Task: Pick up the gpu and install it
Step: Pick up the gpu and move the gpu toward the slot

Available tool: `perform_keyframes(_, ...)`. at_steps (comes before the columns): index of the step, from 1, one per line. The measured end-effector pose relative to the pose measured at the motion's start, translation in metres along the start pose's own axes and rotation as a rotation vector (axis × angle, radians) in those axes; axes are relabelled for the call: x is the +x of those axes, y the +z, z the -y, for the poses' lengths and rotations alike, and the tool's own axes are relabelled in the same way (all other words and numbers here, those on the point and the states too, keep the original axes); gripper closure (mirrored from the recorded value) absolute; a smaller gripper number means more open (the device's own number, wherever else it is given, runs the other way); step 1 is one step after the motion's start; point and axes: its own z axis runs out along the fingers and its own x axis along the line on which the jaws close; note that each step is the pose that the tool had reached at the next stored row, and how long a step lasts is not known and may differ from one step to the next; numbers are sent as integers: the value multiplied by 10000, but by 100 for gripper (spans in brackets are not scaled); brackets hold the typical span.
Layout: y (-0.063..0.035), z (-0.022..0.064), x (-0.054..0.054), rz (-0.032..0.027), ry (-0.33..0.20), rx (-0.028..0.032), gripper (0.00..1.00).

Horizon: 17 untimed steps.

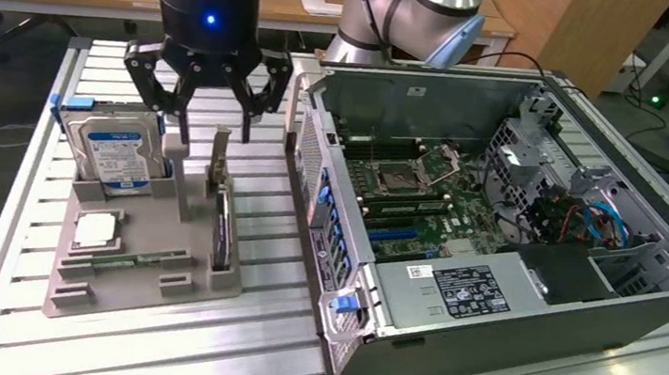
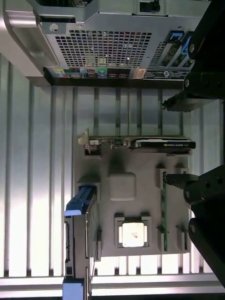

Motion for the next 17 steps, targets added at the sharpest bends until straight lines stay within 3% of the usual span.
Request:
perform_keyframes(8, 92, 55, -7, -28, -2, 0, 34)
perform_keyframes(11, 135, 63, -10, -44, -1, 1, 22)
perform_keyframes(17, 243, 68, -20, -93, -52, 2, 22)
